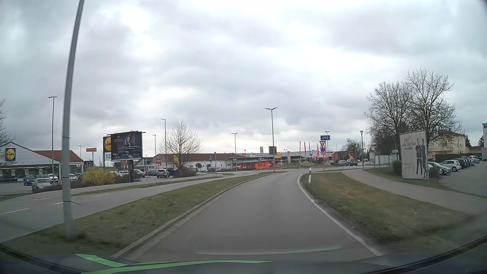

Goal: Follow the waypoints while adhering to traffic rules and regulations

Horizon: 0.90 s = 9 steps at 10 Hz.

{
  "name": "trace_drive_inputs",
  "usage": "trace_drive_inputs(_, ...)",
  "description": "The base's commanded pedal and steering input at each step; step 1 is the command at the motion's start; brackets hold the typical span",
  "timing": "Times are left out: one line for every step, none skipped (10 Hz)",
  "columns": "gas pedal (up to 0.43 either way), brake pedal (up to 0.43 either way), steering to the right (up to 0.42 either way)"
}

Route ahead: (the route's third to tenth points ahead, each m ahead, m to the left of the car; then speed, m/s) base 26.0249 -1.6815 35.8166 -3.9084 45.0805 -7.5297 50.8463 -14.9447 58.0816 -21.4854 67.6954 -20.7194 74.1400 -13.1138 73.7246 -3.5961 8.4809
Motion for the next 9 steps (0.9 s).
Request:
trace_drive_inputs(0.059, 0.000, 0.039)
trace_drive_inputs(0.039, 0.000, 0.040)
trace_drive_inputs(0.028, 0.000, 0.040)
trace_drive_inputs(0.020, 0.000, 0.040)
trace_drive_inputs(0.008, 0.000, 0.040)
trace_drive_inputs(0.000, 0.000, 0.039)
trace_drive_inputs(0.000, 0.000, 0.037)
trace_drive_inputs(0.000, 0.000, 0.034)
trace_drive_inputs(0.000, 0.000, 0.034)
